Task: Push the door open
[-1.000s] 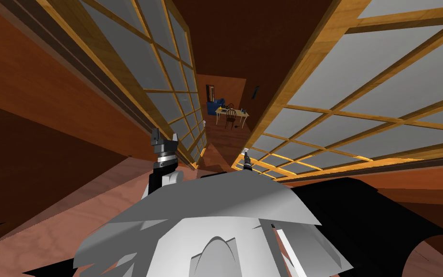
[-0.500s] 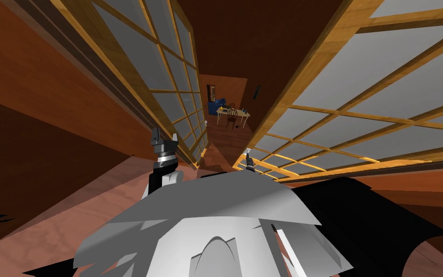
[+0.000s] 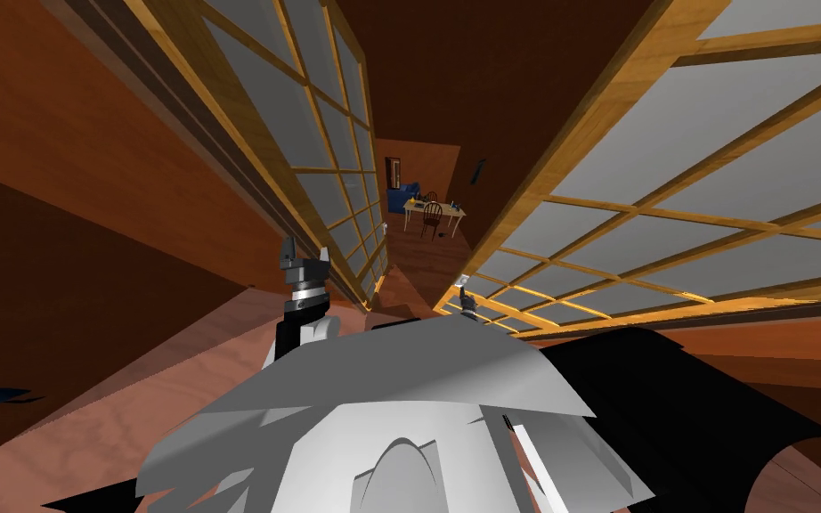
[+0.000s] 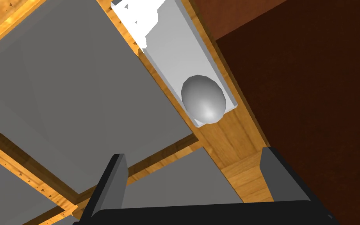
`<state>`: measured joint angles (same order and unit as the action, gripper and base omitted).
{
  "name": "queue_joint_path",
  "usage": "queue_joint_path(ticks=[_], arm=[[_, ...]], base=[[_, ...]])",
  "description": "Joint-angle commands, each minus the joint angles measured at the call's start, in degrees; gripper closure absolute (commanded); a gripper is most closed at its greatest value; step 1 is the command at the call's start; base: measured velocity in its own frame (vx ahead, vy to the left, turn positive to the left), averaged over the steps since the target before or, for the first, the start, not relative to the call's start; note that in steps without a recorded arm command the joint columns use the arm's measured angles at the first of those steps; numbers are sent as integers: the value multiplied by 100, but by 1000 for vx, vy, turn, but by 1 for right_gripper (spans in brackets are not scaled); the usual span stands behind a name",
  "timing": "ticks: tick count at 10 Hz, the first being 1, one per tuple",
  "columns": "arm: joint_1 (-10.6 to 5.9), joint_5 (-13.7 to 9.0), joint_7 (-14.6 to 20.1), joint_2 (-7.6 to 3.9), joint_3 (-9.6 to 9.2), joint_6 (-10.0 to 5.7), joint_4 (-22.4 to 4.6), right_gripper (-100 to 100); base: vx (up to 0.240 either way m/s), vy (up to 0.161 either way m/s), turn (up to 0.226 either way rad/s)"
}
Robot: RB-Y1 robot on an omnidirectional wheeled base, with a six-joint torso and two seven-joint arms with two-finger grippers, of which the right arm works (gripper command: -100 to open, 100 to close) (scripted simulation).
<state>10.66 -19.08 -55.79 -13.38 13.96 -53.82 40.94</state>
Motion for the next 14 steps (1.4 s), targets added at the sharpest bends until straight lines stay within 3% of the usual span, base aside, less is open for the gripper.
queue_joint_path(ticks=[1,7,14], arm=[[81,47,-256,-59,47,-35,-16,-100],[335,228,-1134,-307,229,-206,-188,-100],[525,363,-1865,-494,366,-335,-317,-100]], base=[[2,61,19],[7,78,23],[1,65,14]])
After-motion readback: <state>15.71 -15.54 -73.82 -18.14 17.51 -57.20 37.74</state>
